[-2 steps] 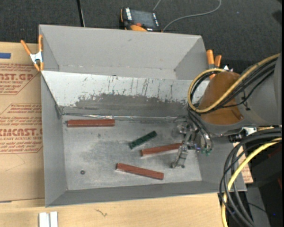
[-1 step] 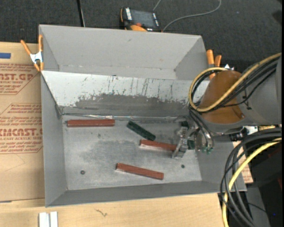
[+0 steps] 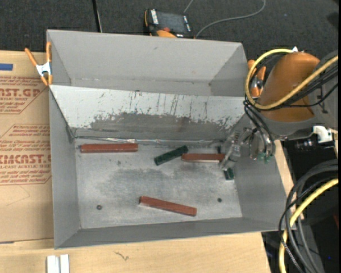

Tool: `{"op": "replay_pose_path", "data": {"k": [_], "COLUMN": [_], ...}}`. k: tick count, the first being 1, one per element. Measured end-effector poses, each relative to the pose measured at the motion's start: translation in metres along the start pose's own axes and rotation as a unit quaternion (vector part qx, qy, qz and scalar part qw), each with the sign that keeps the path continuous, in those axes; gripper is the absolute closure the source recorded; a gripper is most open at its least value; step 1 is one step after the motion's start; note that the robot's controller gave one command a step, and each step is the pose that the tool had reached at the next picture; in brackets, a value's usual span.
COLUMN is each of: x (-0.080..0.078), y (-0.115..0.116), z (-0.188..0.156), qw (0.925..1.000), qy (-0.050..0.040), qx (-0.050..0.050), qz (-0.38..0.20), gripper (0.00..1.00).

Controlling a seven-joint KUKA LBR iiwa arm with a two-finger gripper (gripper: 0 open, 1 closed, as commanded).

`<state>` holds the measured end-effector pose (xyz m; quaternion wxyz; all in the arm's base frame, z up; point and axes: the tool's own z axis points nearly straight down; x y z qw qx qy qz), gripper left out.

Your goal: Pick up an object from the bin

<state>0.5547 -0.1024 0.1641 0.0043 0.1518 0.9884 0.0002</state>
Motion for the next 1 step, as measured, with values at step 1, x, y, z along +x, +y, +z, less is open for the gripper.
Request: {"op": "replay_pose_path", "data": {"k": [1], "x": [-0.0067], "y": [-0.0152], "z": [-0.057], "qw": [0.9787], "qy": [0.0007], "qx": [0.001], "qz": [-0.205], "gripper": [1.0]}}
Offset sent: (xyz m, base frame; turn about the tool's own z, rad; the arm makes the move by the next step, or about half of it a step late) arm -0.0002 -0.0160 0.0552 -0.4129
